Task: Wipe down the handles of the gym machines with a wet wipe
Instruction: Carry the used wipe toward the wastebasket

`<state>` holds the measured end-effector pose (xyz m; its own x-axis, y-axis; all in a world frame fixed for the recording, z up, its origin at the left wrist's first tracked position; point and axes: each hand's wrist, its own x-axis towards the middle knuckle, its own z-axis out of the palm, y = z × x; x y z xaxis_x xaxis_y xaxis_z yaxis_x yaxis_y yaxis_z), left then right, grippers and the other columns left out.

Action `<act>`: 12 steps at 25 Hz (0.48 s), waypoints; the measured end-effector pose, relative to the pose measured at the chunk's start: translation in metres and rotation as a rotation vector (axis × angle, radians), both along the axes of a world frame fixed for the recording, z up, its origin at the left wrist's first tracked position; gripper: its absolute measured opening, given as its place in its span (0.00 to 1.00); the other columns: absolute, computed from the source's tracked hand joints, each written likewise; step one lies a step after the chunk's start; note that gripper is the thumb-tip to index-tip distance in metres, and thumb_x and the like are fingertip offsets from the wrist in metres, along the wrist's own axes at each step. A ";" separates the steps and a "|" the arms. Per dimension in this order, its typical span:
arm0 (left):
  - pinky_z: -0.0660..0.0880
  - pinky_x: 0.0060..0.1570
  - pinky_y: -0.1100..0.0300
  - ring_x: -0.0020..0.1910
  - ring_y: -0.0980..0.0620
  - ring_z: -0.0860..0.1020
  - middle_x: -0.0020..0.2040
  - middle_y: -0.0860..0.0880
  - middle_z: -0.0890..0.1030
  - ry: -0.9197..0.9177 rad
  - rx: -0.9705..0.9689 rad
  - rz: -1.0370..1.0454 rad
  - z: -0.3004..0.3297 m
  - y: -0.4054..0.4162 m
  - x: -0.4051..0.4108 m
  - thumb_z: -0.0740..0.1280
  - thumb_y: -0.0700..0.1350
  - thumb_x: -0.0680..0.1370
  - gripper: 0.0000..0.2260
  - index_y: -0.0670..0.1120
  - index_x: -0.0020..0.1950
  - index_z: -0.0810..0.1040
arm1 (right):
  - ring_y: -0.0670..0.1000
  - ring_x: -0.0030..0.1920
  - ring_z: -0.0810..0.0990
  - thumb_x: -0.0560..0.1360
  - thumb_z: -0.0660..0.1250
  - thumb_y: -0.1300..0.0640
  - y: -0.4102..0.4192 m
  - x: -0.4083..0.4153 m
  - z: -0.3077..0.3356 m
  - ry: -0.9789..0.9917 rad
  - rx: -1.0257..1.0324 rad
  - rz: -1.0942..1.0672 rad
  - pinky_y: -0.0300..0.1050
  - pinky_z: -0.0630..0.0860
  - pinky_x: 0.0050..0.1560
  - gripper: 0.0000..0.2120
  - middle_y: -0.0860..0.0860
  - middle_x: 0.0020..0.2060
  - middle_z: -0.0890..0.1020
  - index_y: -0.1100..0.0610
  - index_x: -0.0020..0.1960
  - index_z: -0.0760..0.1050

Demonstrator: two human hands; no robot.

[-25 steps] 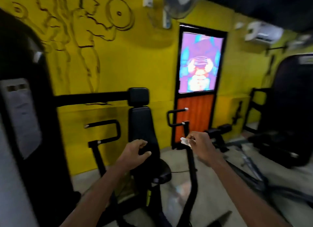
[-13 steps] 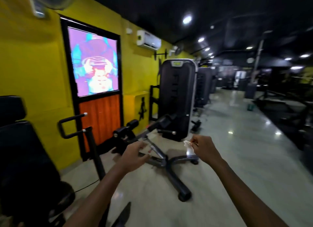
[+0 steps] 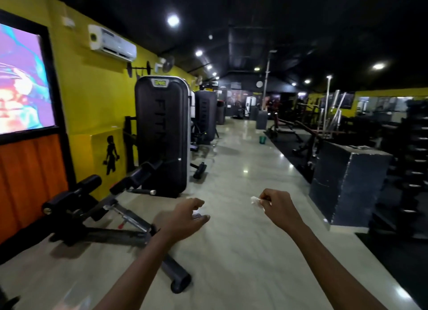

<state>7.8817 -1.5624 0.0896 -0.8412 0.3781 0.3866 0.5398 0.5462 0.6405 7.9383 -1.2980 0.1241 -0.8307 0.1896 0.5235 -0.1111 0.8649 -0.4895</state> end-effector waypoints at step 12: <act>0.72 0.53 0.68 0.54 0.55 0.76 0.54 0.51 0.78 0.008 -0.013 -0.182 0.011 0.181 -0.302 0.65 0.63 0.65 0.31 0.43 0.61 0.76 | 0.49 0.36 0.78 0.71 0.67 0.63 0.175 -0.262 0.003 -0.016 -0.010 -0.184 0.44 0.73 0.38 0.05 0.52 0.34 0.82 0.58 0.37 0.78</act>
<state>7.5796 -1.3810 0.1004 -0.7552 0.5290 0.3871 0.6358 0.4473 0.6291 7.6760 -1.1230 0.1270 -0.7894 0.3442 0.5082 0.0563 0.8651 -0.4985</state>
